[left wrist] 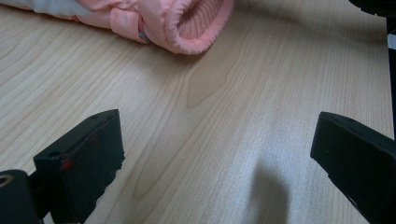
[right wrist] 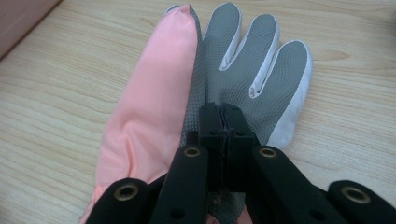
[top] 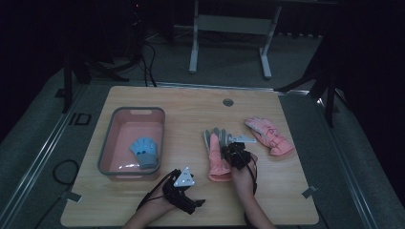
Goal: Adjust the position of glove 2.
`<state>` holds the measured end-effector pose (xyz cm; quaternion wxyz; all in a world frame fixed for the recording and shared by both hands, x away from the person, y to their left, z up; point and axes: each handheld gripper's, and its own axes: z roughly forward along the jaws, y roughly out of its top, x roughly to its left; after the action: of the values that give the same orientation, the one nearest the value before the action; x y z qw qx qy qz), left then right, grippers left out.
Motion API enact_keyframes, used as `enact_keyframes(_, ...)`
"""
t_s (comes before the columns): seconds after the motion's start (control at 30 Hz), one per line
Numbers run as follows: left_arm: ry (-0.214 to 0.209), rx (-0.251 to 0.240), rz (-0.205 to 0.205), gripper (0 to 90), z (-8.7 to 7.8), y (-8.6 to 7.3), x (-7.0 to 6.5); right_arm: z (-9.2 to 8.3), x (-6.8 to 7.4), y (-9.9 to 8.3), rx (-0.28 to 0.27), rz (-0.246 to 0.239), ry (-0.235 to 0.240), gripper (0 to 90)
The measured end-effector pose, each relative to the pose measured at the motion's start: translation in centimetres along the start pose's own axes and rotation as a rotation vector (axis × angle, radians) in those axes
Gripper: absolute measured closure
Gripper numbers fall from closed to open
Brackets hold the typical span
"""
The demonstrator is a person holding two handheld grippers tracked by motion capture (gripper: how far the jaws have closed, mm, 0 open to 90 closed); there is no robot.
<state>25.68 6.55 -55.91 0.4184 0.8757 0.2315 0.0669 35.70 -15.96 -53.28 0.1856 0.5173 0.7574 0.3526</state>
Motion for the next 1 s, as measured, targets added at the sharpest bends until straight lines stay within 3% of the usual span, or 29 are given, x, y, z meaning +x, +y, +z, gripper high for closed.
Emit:
enact_keyframes(0.27,-0.001,-0.003,-0.004,2.9,0.0,0.0,0.0,-0.5,-0.1,0.3,0.008,-0.034,0.016,81.6)
enact_keyframes(0.33,-0.002,-0.001,-0.003,2.9,0.0,0.0,0.0,-1.4,-0.5,0.7,-0.002,-0.059,0.035,71.3)
enact_keyframes(0.47,-0.002,-0.002,-0.003,2.9,0.0,0.0,0.0,-2.5,-1.4,1.0,-0.025,-0.09,0.036,70.5)
enact_keyframes(0.57,-0.003,0.001,-0.001,2.9,0.1,0.0,0.0,-4.0,-4.2,1.5,-0.064,-0.119,0.05,68.4)
enact_keyframes(0.63,-0.008,0.006,-0.006,2.9,0.2,-0.1,0.1,-4.9,-6.1,1.8,-0.08,-0.091,0.036,68.6)
enact_keyframes(0.67,-0.008,0.006,-0.006,2.9,0.2,-0.1,0.1,-4.9,-6.1,1.8,-0.08,-0.091,0.036,68.6)
enact_keyframes(0.7,-0.005,0.01,0.0,2.9,0.3,0.0,-0.1,-5.4,-7.0,2.0,-0.094,-0.09,0.04,68.5)
enact_keyframes(0.73,-0.005,0.009,0.002,2.9,0.3,0.0,-0.2,-6.1,-8.7,2.3,-0.106,-0.122,0.002,67.4)
enact_keyframes(0.77,-0.005,0.009,0.002,2.9,0.3,0.0,-0.2,-6.1,-8.7,2.3,-0.106,-0.122,0.002,67.4)
enact_keyframes(0.87,-0.003,0.009,0.0,2.9,0.3,0.1,-0.1,-6.6,-11.5,2.6,-0.094,-0.146,-0.033,67.9)
enact_keyframes(0.9,-0.003,0.007,-0.001,2.9,0.3,0.0,-0.1,-7.1,-13.4,2.9,-0.093,-0.11,-0.031,67.9)
enact_keyframes(0.97,-0.003,0.01,0.0,2.9,0.3,0.0,-0.1,-7.4,-14.2,3.0,-0.102,-0.1,-0.035,67.5)
enact_keyframes(1.0,-0.003,0.01,0.001,2.9,0.3,0.0,-0.1,-7.5,-15.8,3.3,-0.107,-0.079,-0.025,65.1)
